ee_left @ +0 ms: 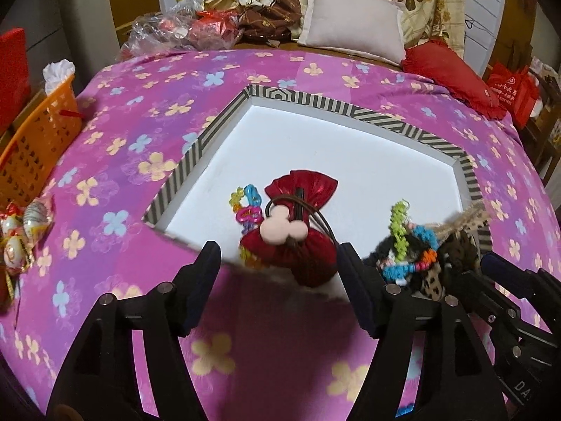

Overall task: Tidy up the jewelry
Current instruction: 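Lower both items into the tray and open both tools to release, then withdraw both tools back over the silver bangle and blue bead bracelet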

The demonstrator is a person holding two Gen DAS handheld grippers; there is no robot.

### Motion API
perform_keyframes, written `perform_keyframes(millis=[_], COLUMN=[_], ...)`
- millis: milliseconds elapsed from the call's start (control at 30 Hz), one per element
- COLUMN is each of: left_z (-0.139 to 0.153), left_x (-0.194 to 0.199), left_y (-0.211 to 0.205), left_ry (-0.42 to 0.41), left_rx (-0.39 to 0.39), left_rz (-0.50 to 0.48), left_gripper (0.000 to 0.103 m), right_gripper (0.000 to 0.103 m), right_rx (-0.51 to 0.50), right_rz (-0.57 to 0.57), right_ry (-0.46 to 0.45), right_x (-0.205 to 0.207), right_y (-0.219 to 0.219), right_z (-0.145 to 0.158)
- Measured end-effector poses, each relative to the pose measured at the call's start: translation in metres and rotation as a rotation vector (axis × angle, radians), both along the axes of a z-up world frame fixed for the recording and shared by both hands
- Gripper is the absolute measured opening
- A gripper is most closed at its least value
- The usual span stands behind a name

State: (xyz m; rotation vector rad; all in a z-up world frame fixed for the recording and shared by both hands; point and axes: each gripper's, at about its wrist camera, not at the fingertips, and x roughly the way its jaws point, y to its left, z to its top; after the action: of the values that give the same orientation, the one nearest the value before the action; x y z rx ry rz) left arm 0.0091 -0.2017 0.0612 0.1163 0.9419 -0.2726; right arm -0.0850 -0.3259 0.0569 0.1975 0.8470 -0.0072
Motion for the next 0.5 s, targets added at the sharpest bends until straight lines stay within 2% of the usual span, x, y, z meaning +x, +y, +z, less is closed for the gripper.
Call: perform_keyframes(millis=[167, 500], left_z=[0.006, 0.007], left_x=[-0.025, -0.072], left_y=[0.005, 0.020], left_ry=[-0.027, -0.032], left_rx=[0.022, 0.038], left_rz=[0.000, 0.012], left_gripper=[0.069, 0.069], right_gripper=[0.044, 0.045], right_rx=[-0.039, -0.021], right_rz=[-0.009, -0.030], right_ry=[-0.015, -0.005], right_x=[-0.024, -0.060], right_y=[0.008, 0.013], right_z=[0.004, 0.000])
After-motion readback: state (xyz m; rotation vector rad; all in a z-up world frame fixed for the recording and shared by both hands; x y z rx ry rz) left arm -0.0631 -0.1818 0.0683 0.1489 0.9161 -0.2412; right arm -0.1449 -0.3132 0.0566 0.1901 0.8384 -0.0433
